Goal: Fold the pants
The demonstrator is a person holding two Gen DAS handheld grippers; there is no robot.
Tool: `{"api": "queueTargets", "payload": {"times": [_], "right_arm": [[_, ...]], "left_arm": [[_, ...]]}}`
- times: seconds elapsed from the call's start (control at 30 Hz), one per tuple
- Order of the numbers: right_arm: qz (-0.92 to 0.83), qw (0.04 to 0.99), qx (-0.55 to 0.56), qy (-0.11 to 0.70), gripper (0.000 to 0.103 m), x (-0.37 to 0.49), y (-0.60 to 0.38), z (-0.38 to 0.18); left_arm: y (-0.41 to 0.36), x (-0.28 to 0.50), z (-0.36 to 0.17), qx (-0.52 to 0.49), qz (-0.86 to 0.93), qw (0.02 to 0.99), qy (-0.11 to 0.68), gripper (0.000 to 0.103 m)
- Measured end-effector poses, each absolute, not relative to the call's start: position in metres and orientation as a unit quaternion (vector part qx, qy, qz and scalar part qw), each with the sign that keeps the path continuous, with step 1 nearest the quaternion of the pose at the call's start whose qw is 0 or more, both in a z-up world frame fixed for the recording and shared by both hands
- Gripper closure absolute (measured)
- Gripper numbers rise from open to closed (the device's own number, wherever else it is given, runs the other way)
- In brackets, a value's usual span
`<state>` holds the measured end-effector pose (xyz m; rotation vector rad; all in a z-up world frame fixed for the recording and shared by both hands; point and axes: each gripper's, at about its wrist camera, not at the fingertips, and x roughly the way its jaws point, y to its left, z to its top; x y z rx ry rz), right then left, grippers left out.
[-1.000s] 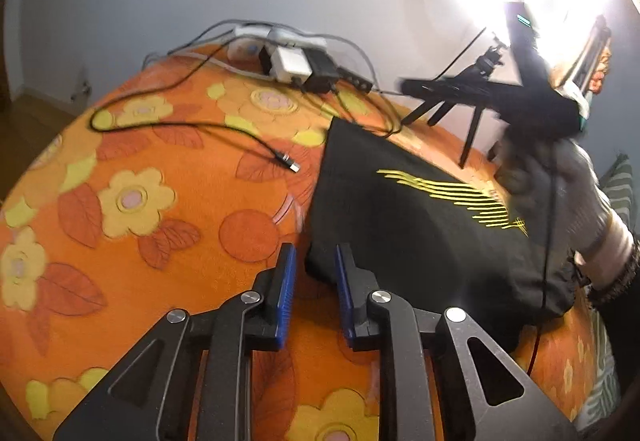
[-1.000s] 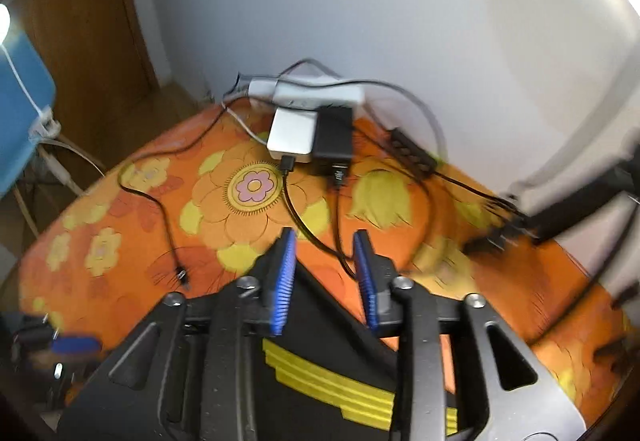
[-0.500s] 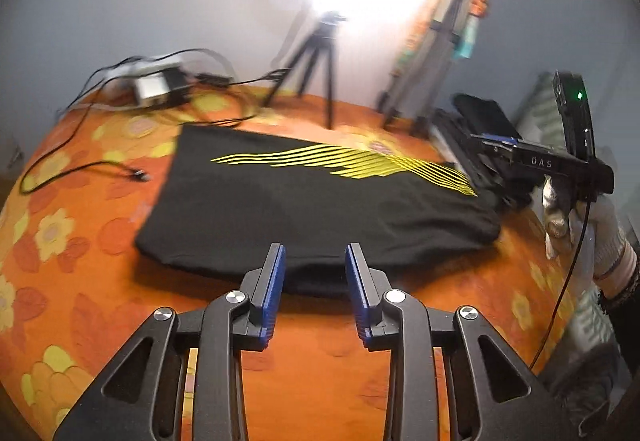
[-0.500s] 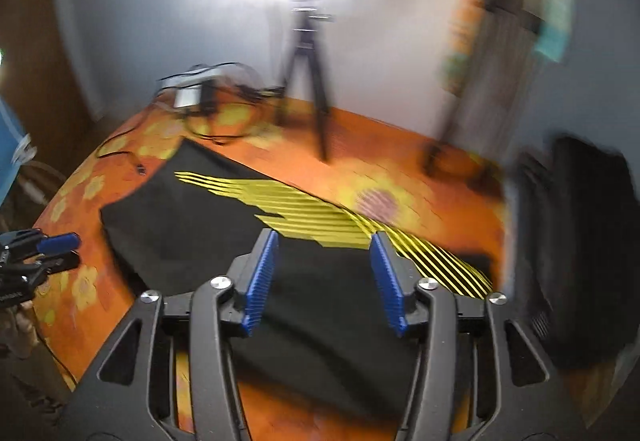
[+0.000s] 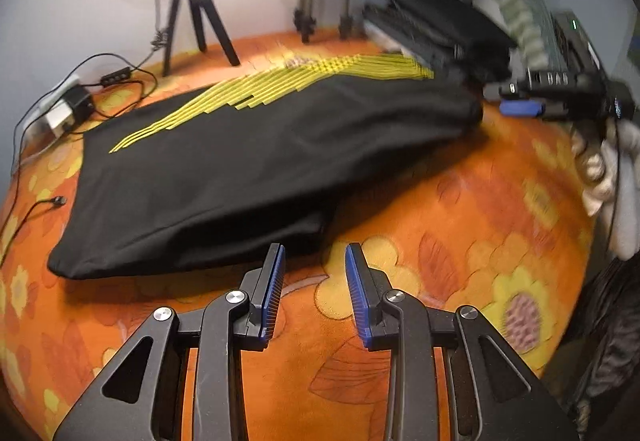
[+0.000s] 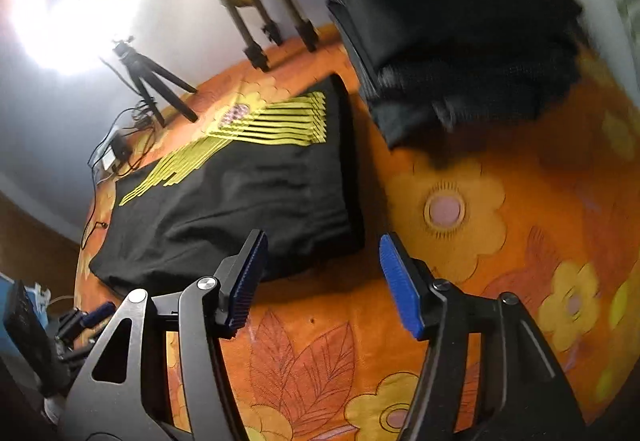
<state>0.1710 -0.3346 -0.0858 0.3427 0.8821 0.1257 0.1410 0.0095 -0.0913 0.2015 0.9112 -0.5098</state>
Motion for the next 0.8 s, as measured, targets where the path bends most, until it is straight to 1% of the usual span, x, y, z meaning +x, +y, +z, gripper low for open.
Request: {"api": "queueTargets", "payload": {"times": [0.1, 0.33, 0.6, 0.63, 0.73, 0.77, 0.8], "right_arm": [[0.075, 0.872, 0.193, 0.444, 0.042, 0.178, -0.334, -0.101], [0.083, 0.850, 0.231, 0.466, 0.042, 0.195, -0.328, -0.123], [0.074, 0.851, 0.252, 0.456, 0.041, 0.204, -0.329, -0.128], [0.075, 0.851, 0.254, 0.454, 0.040, 0.205, -0.329, -0.127], [0.076, 0.852, 0.254, 0.451, 0.040, 0.207, -0.326, -0.126], [0.075, 0.854, 0.248, 0.451, 0.042, 0.209, -0.324, -0.125], [0.073, 0.856, 0.243, 0.451, 0.043, 0.211, -0.323, -0.125]], "left_arm": [[-0.004, 0.139, -0.097, 0.151, -0.229, 0.865, 0.419, 0.074], [-0.010, 0.147, -0.101, 0.192, -0.211, 0.868, 0.406, 0.074], [-0.028, 0.150, -0.113, 0.229, -0.234, 0.853, 0.407, 0.074], [-0.031, 0.149, -0.115, 0.233, -0.239, 0.850, 0.407, 0.074], [-0.035, 0.148, -0.116, 0.245, -0.244, 0.851, 0.396, 0.073], [-0.034, 0.151, -0.116, 0.241, -0.245, 0.851, 0.398, 0.075], [-0.033, 0.152, -0.116, 0.237, -0.246, 0.851, 0.399, 0.081]]}}
